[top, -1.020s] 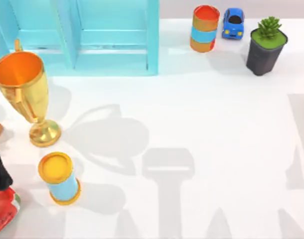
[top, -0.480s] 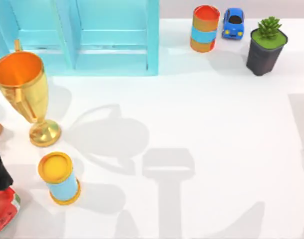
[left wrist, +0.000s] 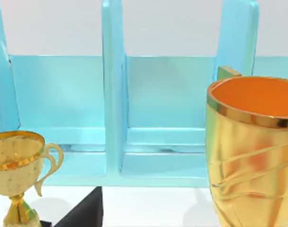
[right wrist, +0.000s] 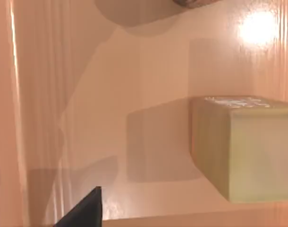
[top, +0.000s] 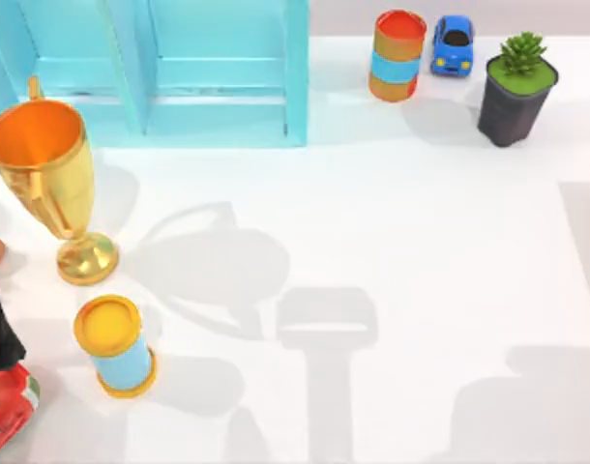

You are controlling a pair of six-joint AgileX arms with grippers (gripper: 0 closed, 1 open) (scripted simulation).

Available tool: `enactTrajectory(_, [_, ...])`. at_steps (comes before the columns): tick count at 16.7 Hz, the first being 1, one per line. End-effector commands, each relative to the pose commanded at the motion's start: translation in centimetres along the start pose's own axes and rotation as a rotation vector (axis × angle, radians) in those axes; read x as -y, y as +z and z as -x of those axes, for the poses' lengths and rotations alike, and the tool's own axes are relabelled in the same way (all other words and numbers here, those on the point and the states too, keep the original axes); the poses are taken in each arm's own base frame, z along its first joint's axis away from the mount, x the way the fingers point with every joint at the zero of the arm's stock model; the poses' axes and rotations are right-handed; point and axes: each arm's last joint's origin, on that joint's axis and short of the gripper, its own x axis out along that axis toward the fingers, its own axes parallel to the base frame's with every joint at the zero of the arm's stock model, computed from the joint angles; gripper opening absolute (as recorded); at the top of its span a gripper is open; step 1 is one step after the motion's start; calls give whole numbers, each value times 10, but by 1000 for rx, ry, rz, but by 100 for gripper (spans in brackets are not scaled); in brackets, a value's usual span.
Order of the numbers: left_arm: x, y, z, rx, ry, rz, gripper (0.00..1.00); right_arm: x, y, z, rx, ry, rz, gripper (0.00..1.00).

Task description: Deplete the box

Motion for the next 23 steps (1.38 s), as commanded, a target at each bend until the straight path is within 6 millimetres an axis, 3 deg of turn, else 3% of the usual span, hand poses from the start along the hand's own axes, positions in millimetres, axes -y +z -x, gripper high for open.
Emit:
enactTrajectory(6, [0,0,0,0,0,0,100,48,29,-22,-237,104,-6,100])
enactTrajectory(14, [0,0,0,0,0,0,100,51,30,-28,-253,113,-6,100])
enactTrajectory(23, [0,0,0,0,0,0,100,43,10,-112,-247,109,-7,100])
